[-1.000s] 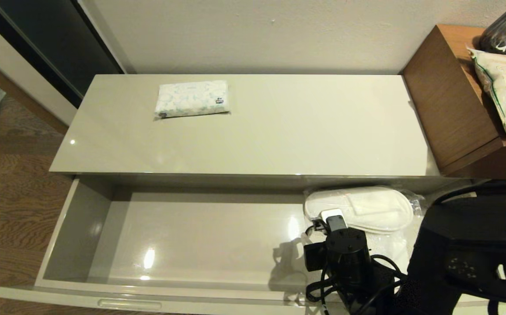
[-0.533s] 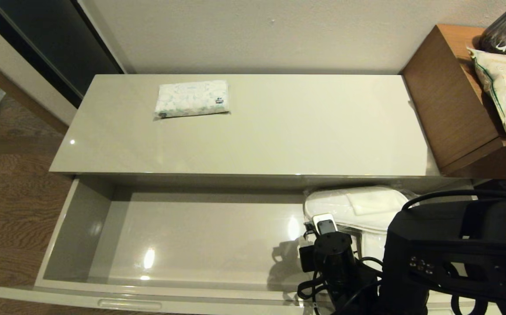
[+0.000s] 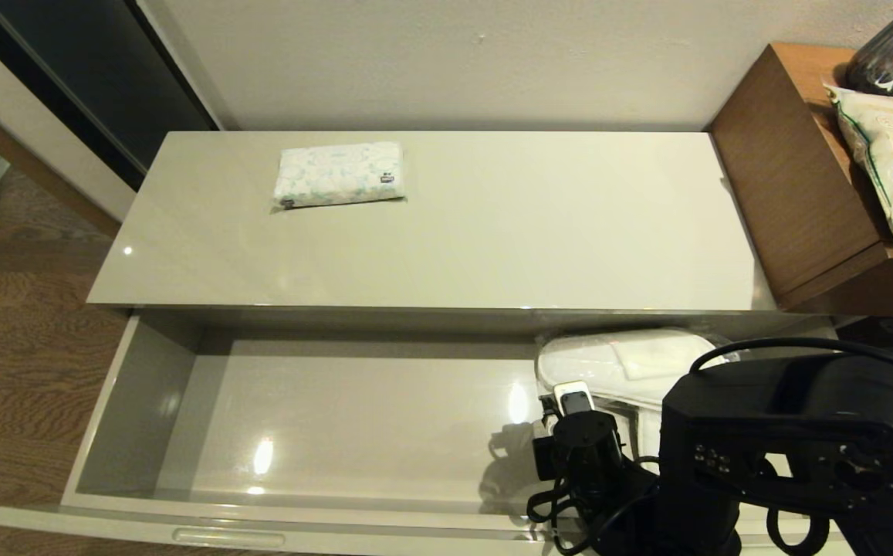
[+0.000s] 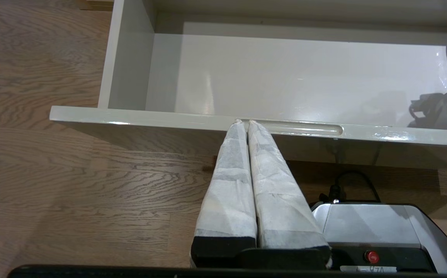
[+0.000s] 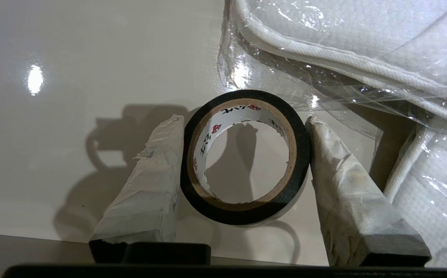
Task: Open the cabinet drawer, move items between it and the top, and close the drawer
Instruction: Put the adhesive tape in the drawer
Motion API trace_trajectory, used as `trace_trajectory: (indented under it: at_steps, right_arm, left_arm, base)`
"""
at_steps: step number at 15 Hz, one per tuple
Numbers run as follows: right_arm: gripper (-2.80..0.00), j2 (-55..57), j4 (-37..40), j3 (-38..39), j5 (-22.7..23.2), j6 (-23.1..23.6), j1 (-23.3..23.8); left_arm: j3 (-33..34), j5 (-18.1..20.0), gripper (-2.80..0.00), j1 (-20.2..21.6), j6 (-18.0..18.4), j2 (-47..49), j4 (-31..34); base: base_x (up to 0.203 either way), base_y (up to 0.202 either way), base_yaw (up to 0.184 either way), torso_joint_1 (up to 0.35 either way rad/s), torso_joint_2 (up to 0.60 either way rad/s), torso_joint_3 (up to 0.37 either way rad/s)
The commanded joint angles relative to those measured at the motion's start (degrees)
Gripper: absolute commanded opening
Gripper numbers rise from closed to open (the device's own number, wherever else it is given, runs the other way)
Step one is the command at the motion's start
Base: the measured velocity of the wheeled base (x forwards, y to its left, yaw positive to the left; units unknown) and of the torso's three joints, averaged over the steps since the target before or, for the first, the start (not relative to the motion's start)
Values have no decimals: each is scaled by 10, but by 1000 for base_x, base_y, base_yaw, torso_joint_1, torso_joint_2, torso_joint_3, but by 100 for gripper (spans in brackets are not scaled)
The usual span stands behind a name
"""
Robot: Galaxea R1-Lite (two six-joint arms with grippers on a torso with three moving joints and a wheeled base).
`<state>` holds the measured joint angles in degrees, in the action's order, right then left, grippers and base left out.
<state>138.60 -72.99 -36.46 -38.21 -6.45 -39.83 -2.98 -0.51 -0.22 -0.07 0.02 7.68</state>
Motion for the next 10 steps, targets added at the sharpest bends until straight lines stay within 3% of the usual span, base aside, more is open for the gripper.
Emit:
trace_trajectory:
  at_steps: [1,6,10]
  right_arm:
    - [-280,4,-6,-1,-2,7,2]
    - [-280,8,-41,28,-2,16,0]
    - [-280,35,-111,63,-15,41,-31]
  left_arm:
    - [0,0,-280,0,0,0,1]
    - [0,0,-280,0,0,0,1]
    - [0,0,-280,0,0,0,1]
  base:
    - [0,0,0,0,0,0]
    - [0,0,0,0,0,0]
    - [0,0,0,0,0,0]
